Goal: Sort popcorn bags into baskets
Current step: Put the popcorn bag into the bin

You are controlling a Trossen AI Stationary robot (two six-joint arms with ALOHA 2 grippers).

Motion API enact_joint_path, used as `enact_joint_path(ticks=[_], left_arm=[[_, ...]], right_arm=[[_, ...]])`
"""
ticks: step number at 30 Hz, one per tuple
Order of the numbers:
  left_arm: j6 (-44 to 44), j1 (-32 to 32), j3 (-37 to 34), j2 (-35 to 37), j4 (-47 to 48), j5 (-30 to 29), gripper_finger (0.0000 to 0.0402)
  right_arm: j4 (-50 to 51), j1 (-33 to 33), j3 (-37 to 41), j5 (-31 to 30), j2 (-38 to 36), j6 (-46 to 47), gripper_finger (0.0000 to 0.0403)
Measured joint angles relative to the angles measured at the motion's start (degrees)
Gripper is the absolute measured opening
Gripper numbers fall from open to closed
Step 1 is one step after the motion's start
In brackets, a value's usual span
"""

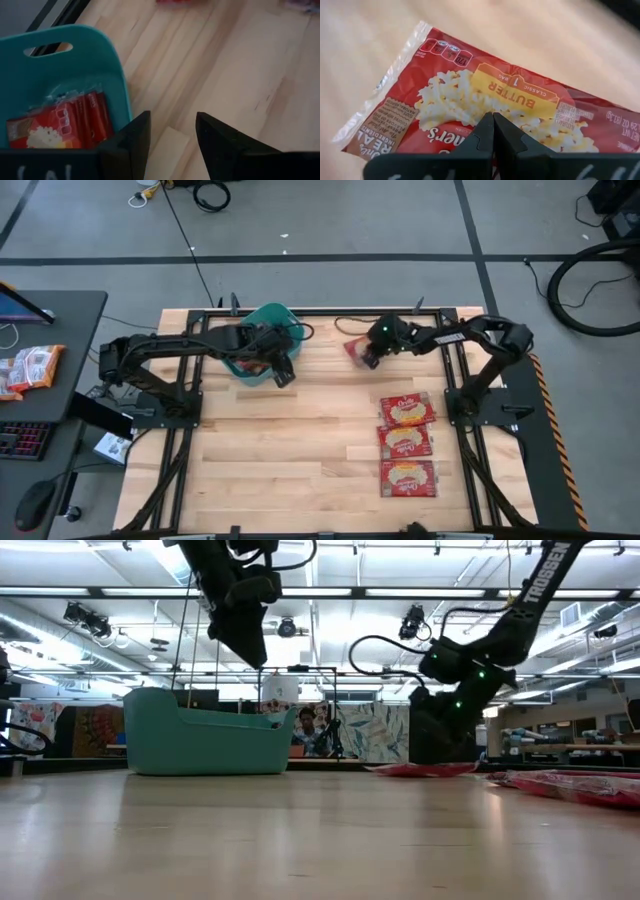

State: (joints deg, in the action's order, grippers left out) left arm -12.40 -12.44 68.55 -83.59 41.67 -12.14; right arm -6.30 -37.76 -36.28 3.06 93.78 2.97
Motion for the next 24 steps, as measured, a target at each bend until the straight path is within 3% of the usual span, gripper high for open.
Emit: enact_joint_path(ticks=[6, 13, 24], left_arm=[[1.0, 2.2, 0.0, -0.4, -4.5, -0.1, 0.0162], [1.1, 6.4, 0.0, -4.7, -8.5, -0.2, 0.0162], [2.3, 8.6, 0.0, -13.9, -16.6, -0.2, 0.0162]], right_arm=[[4.4, 7.6, -2.6, 5.2, 0.2, -3.5, 0.0009], [9.3, 12.1, -6.0, 3.9, -1.8, -5.1, 0.0009], [8.5, 12.6, -0.1, -9.8, -16.7, -4.7, 0.0009]])
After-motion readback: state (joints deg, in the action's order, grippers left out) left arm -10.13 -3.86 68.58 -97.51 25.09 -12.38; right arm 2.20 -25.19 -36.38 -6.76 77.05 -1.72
